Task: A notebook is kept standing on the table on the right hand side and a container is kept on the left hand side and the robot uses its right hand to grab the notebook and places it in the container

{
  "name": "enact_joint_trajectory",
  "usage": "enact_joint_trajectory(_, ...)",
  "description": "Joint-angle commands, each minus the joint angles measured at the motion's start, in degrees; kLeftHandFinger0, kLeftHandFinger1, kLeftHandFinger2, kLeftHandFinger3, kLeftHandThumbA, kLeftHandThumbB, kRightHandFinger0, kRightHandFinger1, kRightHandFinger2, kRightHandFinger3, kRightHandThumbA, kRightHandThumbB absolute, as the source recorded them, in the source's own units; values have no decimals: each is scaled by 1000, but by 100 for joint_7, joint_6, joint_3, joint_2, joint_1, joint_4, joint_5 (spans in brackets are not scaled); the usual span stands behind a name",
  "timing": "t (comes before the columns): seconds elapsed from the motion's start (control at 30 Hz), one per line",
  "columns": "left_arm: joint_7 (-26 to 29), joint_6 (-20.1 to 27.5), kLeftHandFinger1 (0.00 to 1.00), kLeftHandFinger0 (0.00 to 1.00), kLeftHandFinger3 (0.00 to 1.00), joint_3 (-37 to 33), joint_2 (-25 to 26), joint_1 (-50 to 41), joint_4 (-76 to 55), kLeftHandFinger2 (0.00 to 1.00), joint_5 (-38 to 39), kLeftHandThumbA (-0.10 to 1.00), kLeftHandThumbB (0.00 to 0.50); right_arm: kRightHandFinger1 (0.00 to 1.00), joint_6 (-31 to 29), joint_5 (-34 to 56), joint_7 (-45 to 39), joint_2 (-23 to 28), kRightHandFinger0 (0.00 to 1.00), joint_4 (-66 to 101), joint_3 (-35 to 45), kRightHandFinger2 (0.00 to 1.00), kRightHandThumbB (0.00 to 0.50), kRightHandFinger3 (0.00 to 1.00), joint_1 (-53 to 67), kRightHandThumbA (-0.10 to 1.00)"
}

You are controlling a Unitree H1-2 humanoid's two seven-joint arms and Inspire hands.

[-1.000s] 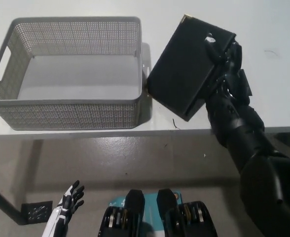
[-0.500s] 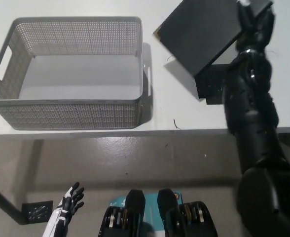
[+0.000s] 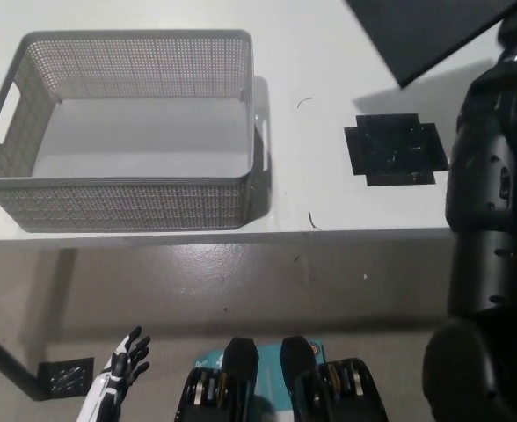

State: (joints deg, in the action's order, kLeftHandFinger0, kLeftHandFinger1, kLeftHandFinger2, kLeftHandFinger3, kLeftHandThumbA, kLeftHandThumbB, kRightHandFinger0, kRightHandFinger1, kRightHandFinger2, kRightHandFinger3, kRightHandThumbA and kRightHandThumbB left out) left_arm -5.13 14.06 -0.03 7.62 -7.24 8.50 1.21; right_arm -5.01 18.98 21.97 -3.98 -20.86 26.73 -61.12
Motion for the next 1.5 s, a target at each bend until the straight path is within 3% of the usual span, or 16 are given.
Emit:
enact_joint_trajectory(0.0, -143, 228, 1000, 1000, 1000, -35, 83, -68, -71, 1000, 54, 1000, 197, 74, 68, 29, 246, -339, 0, 522, -387, 648, 45, 699, -1024, -100)
enact_joint_trajectory(0.1, -152, 164, 1000, 1000, 1000, -49, 85, -65, -99, 1000, 58, 1000, 202, 72, -55, -34, 366, -507, 0, 191, -447, 631, 39, 703, -1138, -100)
enact_joint_trajectory(0.13, -150, 131, 1000, 1000, 1000, -53, 88, -75, -117, 1000, 50, 1000, 204, 101, -97, -25, 330, -564, 0, 75, -490, 655, 29, 677, -1162, -100)
enact_joint_trajectory(0.2, -139, 128, 1000, 1000, 1000, -58, 102, -72, -99, 1000, 16, 1000, 213, 166, -387, -117, 349, -686, 0, -317, -566, 736, 23, 741, -1274, -100)
enact_joint_trajectory(0.33, -171, 114, 1000, 1000, 1000, -102, 139, -52, -89, 1000, -16, 1000, 208, 130, -929, -502, 468, -836, 0, -1496, -840, 674, 54, 728, -1608, -100)
enact_joint_trajectory(0.5, -238, 113, 1000, 1000, 1000, -140, 151, -33, -78, 1000, 24, 1000, 202, 222, -1341, -696, 510, -960, 0, -2767, -1116, 702, 62, 787, -1919, -100)
enact_joint_trajectory(0.7, -235, 20, 1000, 1000, 1000, -175, 123, 14, -161, 1000, -35, 1000, 210, 57, -1579, -1203, 905, -990, 0, -4183, -1631, 501, 94, 700, -2169, -100)
enact_joint_trajectory(0.73, -240, 7, 1000, 1000, 1000, -175, 119, 17, -170, 1000, -19, 1000, 217, 75, -1466, -1393, 1206, -989, 0, -4428, -1782, 533, 107, 716, -2211, -100)
enact_joint_trajectory(0.77, -253, -17, 1000, 1000, 1000, -187, 133, 3, -201, 1000, -27, 1000, 212, 139, -1469, -1503, 1293, -961, 12, -4623, -1922, 623, 133, 831, -2211, -74)
enact_joint_trajectory(0.87, -256, -31, 1000, 1000, 1000, -198, 143, 5, -212, 1000, -29, 1000, 211, 159, -1546, -1469, 1358, -934, 2, -4747, -2000, 647, 137, 806, -2250, -27)
enact_joint_trajectory(0.9, -256, -21, 1000, 1000, 1000, -209, 168, -1, -226, 1000, -76, 1000, 216, 569, -1605, -1533, 1157, -904, 363, -4836, -2126, 1000, 209, 1000, -2195, 193)
enact_joint_trajectory(0.93, -283, -32, 1000, 1000, 1000, -236, 208, 13, -253, 1000, -126, 1000, 247, 1000, -1745, -1801, 178, -704, 1000, -4895, -2573, 1000, 409, 1000, -1896, 744)
enact_joint_trajectory(0.97, -285, -14, 1000, 1000, 1000, -245, 218, 51, -223, 1000, -150, 1000, 248, 1000, -1671, -1962, 137, -609, 1000, -4905, -2788, 1000, 470, 1000, -1835, 824)
enact_joint_trajectory(1.03, -326, -52, 1000, 1000, 1000, -275, 242, 59, -237, 1000, -144, 1000, 252, 1000, -1590, -1982, 129, -516, 1000, -4833, -2974, 1000, 497, 1000, -1769, 885)
enact_joint_trajectory(1.2, -326, -184, 1000, 1000, 1000, -325, 232, 52, -291, 1000, -111, 1000, 294, 1000, -1656, -1974, 10, -363, 1000, -4705, -3151, 1000, 500, 1000, -1698, 970)
enact_joint_trajectory(1.47, -329, -189, 1000, 1000, 1000, -366, 221, -6, -325, 1000, -102, 1000, 283, 1000, -1606, -1962, -162, -233, 1000, -4081, -3117, 1000, 496, 1000, -1539, 1000)
